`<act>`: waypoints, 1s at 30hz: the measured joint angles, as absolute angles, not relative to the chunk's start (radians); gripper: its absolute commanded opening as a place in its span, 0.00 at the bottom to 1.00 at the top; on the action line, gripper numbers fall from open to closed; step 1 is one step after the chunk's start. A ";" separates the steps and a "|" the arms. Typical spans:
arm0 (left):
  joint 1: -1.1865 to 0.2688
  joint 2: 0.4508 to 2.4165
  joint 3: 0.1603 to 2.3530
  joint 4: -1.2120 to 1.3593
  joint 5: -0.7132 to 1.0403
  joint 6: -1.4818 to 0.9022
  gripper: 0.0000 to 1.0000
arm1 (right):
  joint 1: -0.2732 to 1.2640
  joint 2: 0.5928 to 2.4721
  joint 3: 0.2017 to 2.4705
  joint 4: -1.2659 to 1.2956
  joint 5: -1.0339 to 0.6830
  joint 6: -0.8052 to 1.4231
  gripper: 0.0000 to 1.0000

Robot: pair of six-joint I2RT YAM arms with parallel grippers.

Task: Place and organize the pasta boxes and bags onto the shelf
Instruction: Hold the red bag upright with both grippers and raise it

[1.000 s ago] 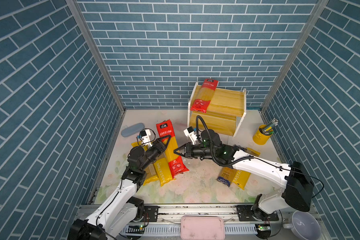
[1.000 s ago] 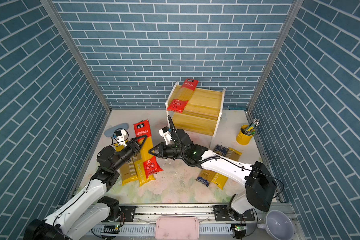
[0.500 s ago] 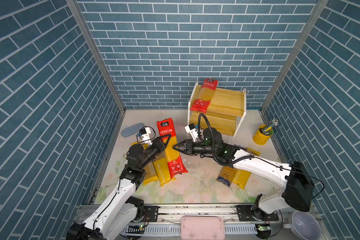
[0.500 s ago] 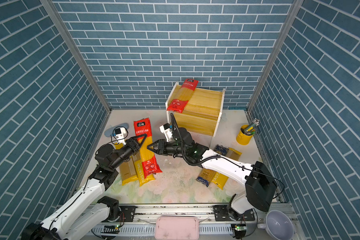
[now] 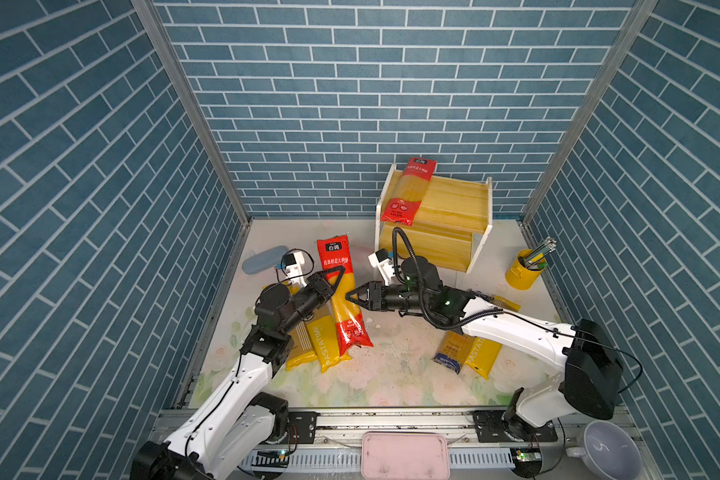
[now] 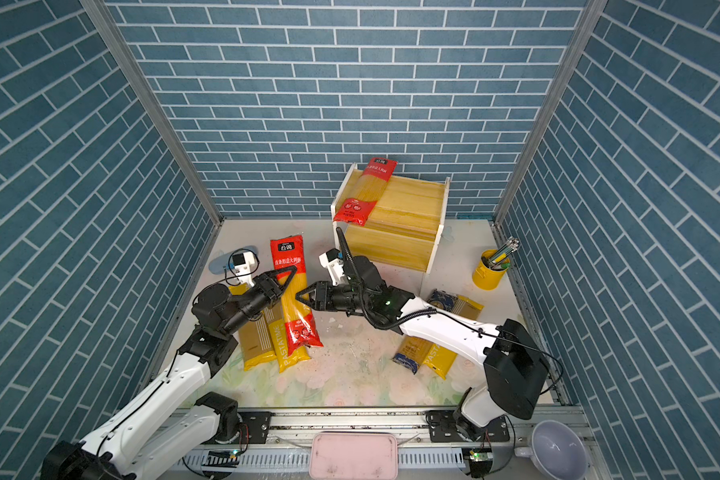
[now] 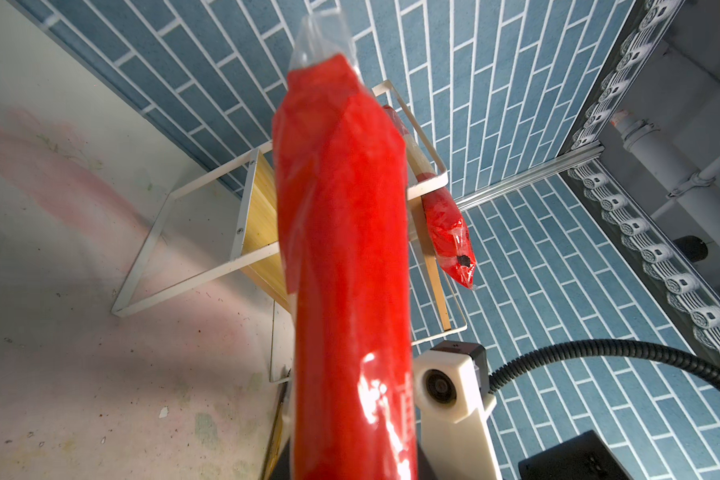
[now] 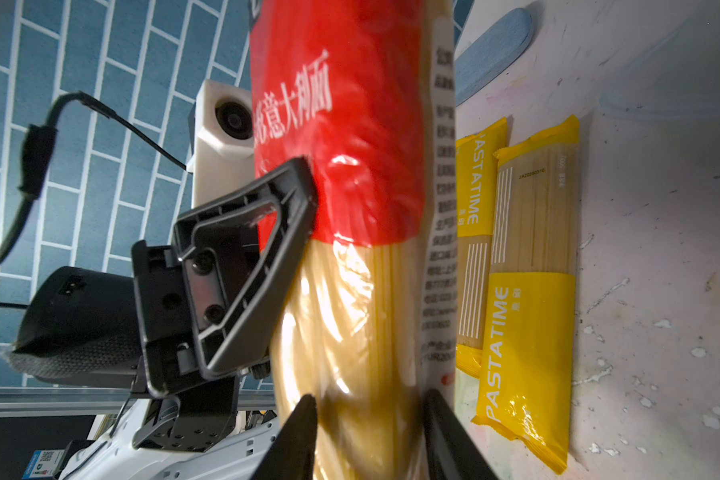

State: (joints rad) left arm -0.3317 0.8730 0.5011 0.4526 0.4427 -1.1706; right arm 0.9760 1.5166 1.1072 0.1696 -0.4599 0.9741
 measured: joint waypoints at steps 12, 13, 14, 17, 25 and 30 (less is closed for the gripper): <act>-0.349 0.898 0.525 0.420 0.432 -1.166 0.25 | 0.969 1.541 1.121 0.151 -0.471 0.934 0.65; -0.353 0.901 0.529 0.420 0.432 -1.166 0.25 | 0.968 1.541 1.121 0.154 -0.473 0.936 0.66; -0.358 0.904 0.533 0.421 0.432 -1.166 0.25 | 0.967 1.541 1.121 0.159 -0.476 0.930 0.66; -0.373 0.912 0.546 0.423 0.427 -1.163 0.25 | 0.965 1.541 1.125 0.171 -0.488 0.928 0.66; -0.389 0.912 0.559 0.423 0.405 -1.147 0.26 | 0.953 1.541 1.122 0.219 -0.523 0.957 0.50; -0.389 0.906 0.575 0.430 0.391 -1.131 0.28 | 0.941 1.541 1.119 0.272 -0.551 0.997 0.38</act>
State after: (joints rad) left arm -0.3893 0.9062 0.5747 0.4305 0.3912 -1.1305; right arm 0.9413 1.5414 1.1187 0.2718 -0.5514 0.9970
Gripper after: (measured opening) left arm 0.271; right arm 0.418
